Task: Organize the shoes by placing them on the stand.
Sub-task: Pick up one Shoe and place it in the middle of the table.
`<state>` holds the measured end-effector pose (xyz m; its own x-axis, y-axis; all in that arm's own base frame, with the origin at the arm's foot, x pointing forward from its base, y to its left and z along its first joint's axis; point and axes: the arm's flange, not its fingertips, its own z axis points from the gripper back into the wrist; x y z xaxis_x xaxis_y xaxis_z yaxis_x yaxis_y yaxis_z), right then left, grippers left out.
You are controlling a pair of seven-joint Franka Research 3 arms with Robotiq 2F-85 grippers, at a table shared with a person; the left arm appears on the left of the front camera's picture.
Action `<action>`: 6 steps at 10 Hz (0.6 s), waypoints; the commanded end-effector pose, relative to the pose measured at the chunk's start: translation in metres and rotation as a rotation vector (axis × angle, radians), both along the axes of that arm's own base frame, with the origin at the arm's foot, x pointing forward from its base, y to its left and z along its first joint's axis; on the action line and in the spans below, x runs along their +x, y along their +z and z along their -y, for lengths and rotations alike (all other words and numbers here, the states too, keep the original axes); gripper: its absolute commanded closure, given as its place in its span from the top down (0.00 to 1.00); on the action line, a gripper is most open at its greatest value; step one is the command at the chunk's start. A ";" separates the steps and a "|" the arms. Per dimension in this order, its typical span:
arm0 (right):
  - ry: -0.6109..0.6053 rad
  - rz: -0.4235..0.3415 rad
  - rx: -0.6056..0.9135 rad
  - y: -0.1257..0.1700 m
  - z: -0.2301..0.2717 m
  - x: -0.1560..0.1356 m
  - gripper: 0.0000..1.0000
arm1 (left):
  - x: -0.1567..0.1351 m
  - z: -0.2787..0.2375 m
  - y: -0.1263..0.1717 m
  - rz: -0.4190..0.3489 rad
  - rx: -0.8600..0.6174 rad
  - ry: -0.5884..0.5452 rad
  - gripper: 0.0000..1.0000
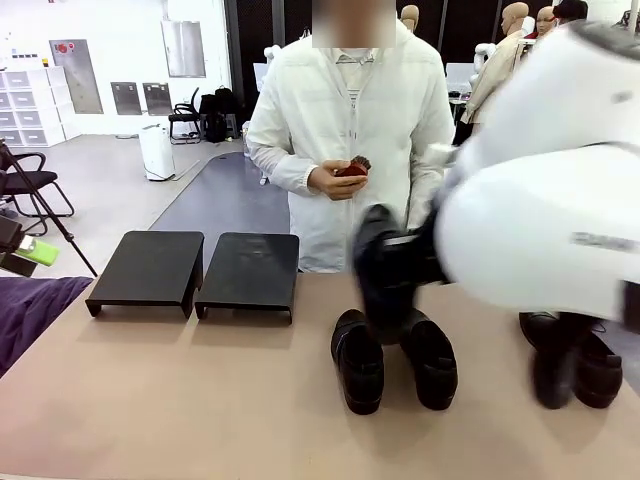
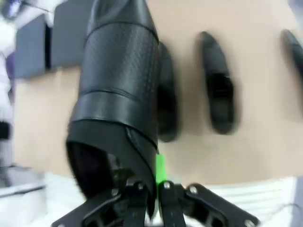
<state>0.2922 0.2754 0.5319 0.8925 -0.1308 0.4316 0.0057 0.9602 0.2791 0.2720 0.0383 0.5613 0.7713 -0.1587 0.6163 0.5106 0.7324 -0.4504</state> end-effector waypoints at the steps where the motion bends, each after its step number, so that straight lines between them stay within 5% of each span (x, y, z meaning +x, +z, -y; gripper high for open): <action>1: 0.086 -0.059 0.125 -0.019 -0.052 0.059 0.00 | 0.001 -0.001 0.000 0.013 -0.020 -0.016 1.00; 6: 0.076 -0.214 0.109 -0.137 -0.150 0.061 0.00 | 0.001 -0.001 0.000 0.013 -0.020 -0.016 1.00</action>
<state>0.3558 0.4050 0.3931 0.9797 -0.0450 0.1953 -0.0359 0.9193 0.3920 0.2720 0.0382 0.5613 0.7715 -0.1587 0.6162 0.5104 0.7325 -0.4505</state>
